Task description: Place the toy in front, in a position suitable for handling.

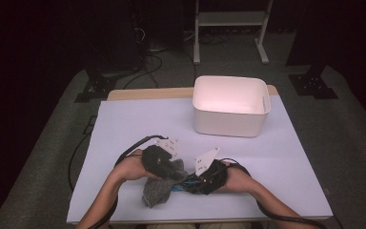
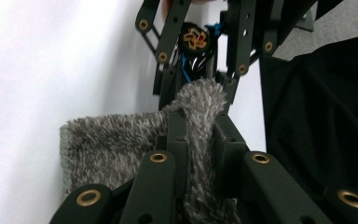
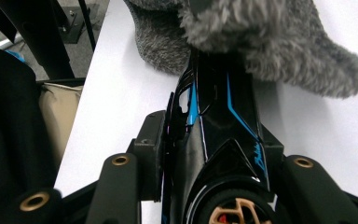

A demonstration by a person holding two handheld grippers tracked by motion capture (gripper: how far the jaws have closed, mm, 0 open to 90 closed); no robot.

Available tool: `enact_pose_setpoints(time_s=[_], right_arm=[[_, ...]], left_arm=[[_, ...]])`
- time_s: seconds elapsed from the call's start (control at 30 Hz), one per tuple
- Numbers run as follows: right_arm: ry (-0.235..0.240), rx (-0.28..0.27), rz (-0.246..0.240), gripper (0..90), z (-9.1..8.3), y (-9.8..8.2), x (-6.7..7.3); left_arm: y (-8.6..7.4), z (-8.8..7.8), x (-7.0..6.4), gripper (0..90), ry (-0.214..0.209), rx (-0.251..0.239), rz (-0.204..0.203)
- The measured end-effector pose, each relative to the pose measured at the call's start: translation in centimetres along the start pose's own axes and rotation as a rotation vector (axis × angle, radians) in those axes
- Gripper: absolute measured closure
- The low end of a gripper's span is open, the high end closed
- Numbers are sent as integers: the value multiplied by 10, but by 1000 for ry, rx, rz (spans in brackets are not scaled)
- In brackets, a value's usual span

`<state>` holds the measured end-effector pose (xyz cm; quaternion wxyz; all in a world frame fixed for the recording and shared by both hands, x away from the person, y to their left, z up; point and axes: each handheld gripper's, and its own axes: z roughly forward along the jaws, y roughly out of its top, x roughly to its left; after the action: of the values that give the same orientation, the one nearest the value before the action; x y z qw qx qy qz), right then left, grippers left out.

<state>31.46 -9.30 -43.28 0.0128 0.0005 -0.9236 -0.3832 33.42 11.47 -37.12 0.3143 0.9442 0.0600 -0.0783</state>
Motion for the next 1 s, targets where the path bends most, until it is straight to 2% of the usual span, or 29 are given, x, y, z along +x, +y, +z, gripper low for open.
enact_pose_setpoints(time_s=[0.17, 0.33, 0.4, 0.43, 0.47, 0.5, 0.57, 0.63, 0.7, 0.87, 0.93, 1.0], right_arm=[[-9, 20, -4, 556, -6, -4, -2], [-61, 54, -15, 556, -16, -7, -12], [-64, 47, 7, 554, -18, -10, -15], [-58, 32, 42, 544, -18, -15, -15], [-58, 32, 42, 544, -18, -15, -15], [-53, 30, 52, 500, -17, -17, -15], [-21, -2, 110, 421, -19, -21, -14], [-19, -7, 141, 336, -22, -24, -12], [-16, -32, 187, 320, -27, -25, -10], [-34, -111, 235, 283, -43, -23, -5], [-42, -113, 250, 272, -43, -22, -3], [-52, -85, 249, 261, -39, -21, 1]], left_arm=[[3, 1, 4, 798, 13, 13, -9], [17, 1, 15, 797, 44, 25, -13], [20, 5, 19, 797, 48, 34, -20], [20, 8, 20, 798, 39, 38, -18], [20, 11, 20, 798, 22, 27, -20], [20, 12, 20, 798, 19, 18, -20], [18, 12, 19, 798, 14, 15, -24], [17, 11, 16, 798, 3, 18, -17], [15, 11, 12, 799, -12, 16, -14], [9, 12, 0, 798, -45, 12, 1], [5, 13, -5, 797, -56, 3, -1], [0, 16, -10, 798, -76, -2, 5]])
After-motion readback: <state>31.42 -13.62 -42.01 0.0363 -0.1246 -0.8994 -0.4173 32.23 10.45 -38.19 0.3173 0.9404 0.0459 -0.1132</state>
